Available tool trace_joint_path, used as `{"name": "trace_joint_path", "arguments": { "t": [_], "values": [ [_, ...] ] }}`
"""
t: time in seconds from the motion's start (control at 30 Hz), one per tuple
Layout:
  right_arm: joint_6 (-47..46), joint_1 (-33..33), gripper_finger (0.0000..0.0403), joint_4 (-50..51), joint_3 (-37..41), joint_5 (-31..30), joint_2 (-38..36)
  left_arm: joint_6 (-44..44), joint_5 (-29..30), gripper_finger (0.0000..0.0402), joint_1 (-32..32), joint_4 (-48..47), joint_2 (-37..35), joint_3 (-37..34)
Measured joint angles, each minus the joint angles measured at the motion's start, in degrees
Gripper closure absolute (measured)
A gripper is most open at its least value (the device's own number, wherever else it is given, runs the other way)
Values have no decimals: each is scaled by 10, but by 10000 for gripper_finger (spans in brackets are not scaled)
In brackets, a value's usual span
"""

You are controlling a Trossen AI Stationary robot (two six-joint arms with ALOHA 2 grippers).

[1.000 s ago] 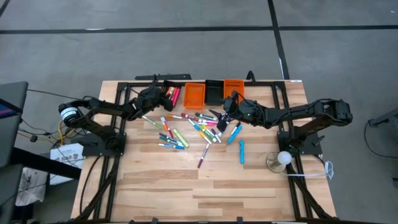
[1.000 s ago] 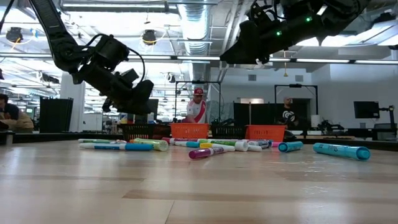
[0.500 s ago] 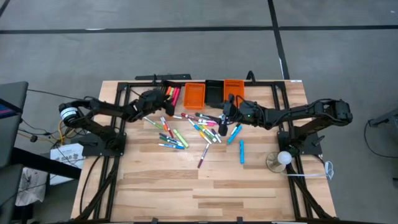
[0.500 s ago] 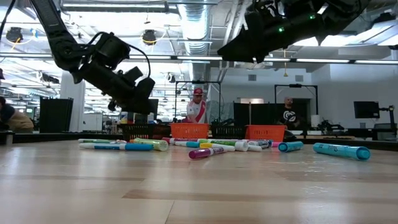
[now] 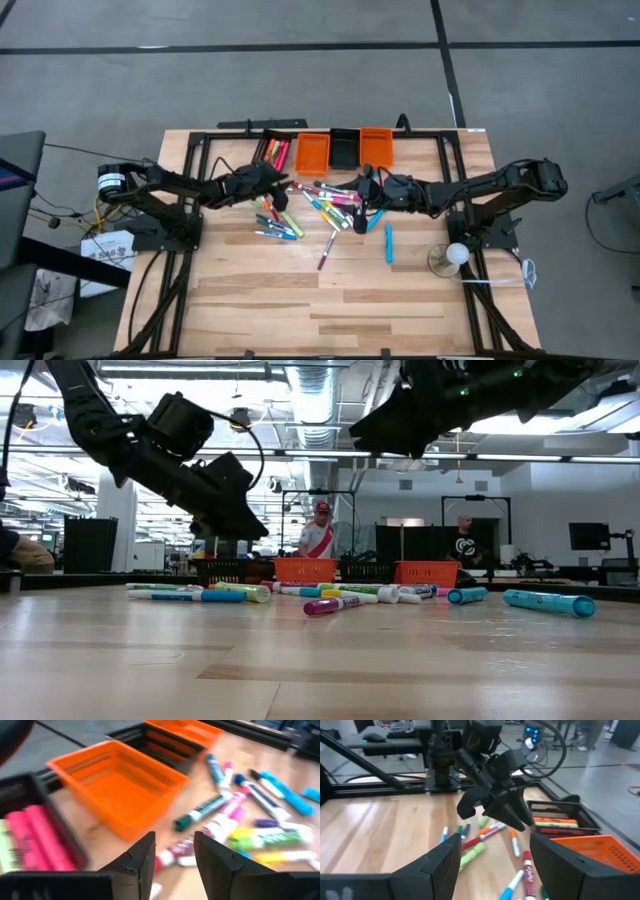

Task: Pick & Place Markers
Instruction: Put the big green highlighter pen into the left black basket

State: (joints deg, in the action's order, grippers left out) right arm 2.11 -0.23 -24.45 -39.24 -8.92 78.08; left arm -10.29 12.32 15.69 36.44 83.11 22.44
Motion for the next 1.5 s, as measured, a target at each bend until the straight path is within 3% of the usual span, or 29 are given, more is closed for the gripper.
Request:
{"name": "trace_joint_path", "arguments": {
  "t": [0.17, 0.33, 0.57, 0.83, 1.03, 1.17, 1.5],
  "values": [
    [-9, 20, 175, -9, -1, 0, 18, 0, -1, 271, -60, -8, 0, 0],
    [-21, 35, 175, -61, -1, 0, 86, -1, -1, 271, -116, -42, -16, -1],
    [-65, 55, 175, -143, -20, 0, 188, -39, 1, 271, -181, -160, -131, -1],
    [-113, 81, 175, -149, -109, -6, 316, -54, 0, 271, -256, -176, -244, -23],
    [-127, 81, 175, -93, -186, -50, 391, -93, 0, 271, -287, -174, -293, -51],
    [-121, 72, 175, -59, -224, -44, 423, -97, 0, 271, -292, -170, -300, -57],
    [-111, 62, 175, -37, -236, -30, 459, -97, 0, 271, -292, -157, -295, -56]
  ]
}}
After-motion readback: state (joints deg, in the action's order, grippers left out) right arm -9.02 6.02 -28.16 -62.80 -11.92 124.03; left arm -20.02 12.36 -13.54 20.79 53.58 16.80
